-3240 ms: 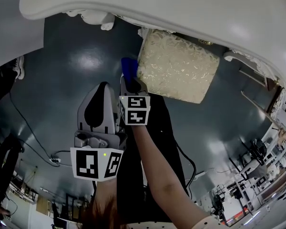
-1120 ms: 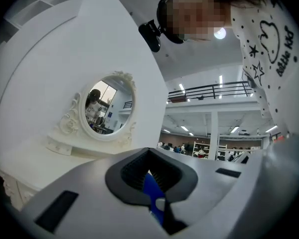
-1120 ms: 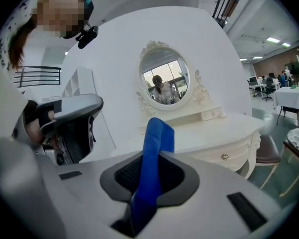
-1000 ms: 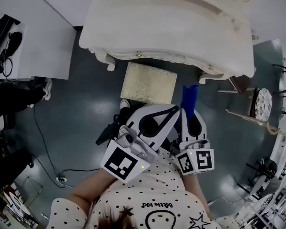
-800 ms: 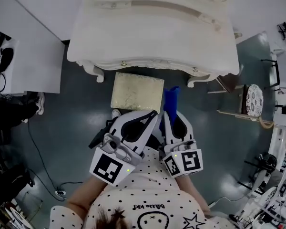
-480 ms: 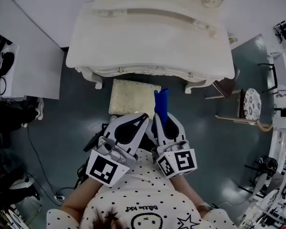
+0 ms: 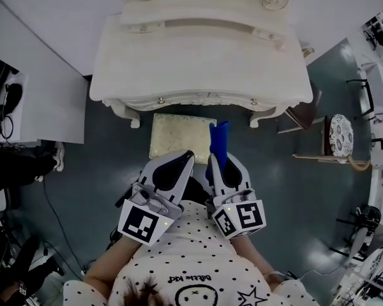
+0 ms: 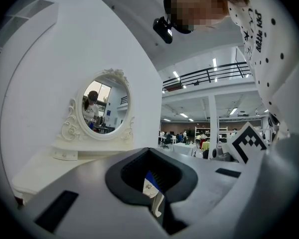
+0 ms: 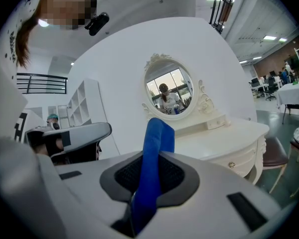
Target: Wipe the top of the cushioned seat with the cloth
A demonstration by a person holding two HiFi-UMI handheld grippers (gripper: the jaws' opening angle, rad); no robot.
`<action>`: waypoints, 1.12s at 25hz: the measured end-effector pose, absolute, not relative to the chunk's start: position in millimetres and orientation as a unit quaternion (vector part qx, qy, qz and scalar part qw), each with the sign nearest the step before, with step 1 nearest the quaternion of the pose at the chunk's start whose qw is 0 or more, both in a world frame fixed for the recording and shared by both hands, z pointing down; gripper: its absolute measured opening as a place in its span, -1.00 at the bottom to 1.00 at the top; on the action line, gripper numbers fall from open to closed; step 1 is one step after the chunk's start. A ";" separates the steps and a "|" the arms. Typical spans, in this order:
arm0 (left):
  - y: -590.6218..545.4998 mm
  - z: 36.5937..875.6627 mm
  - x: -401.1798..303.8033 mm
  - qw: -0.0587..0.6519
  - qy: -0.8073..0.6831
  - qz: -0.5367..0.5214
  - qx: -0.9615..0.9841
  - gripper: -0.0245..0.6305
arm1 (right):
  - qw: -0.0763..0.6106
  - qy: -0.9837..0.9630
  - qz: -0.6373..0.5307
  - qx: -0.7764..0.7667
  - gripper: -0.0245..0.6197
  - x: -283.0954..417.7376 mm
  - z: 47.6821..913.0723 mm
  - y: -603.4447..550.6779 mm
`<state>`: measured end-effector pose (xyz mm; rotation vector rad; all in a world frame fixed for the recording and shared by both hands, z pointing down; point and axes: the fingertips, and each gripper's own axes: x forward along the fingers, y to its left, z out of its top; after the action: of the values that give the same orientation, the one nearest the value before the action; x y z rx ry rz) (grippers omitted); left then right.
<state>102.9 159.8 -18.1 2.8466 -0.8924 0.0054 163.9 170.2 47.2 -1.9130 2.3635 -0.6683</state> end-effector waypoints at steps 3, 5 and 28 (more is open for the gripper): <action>159.5 -18.1 102.9 0.078 -0.300 0.002 0.951 -0.93 | 0.013 0.765 -0.209 -0.609 -0.73 162.6 45.3 169.0; 159.2 -18.0 101.4 0.078 -0.304 0.002 0.949 -0.93 | 0.013 0.767 -0.208 -0.607 -0.73 161.9 45.0 168.6; 153.8 -18.5 96.4 0.068 -0.313 0.007 0.947 -0.93 | 0.010 0.784 -0.192 -0.590 -0.73 151.1 40.5 160.7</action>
<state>96.4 153.8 -18.5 2.8542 -0.9431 0.0210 151.1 160.7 40.5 -1.8424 2.4475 -0.5998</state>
